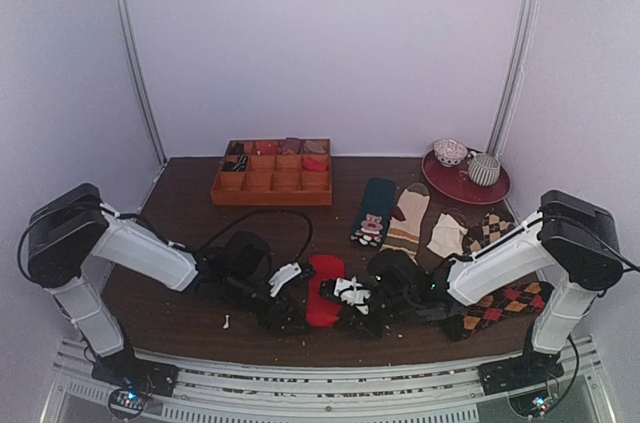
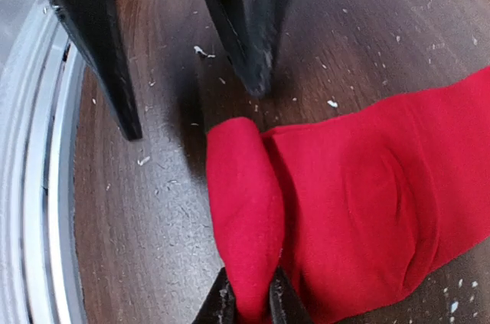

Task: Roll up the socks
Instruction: Roll the sock at the center of the board.

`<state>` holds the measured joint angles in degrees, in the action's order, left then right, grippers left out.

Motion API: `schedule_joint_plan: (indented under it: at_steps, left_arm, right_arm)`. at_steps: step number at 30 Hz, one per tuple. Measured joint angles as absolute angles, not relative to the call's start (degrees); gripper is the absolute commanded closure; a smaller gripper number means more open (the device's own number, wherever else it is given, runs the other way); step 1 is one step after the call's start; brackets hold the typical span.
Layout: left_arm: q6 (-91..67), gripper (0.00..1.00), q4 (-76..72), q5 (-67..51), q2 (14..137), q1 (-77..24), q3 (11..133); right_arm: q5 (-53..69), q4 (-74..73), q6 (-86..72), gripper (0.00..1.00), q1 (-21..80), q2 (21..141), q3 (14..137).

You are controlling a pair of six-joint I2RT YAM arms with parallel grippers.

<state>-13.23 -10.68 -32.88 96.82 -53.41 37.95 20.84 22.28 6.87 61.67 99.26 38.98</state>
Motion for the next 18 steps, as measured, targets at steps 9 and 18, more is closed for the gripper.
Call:
schedule_joint_plan:
  at_steps: [9, 18]
  left_arm:
    - [-3.4, 0.38, -25.6, -21.2, 80.6, -57.1, 28.5]
    - [1.5, 0.44, -36.4, -23.2, 93.6, -57.5, 28.6]
  right_arm:
    - [48.0, 20.4, -12.2, 0.88, 52.6, 109.1, 46.3]
    - [60.8, 17.6, -21.1, 0.88, 50.7, 113.8, 48.5]
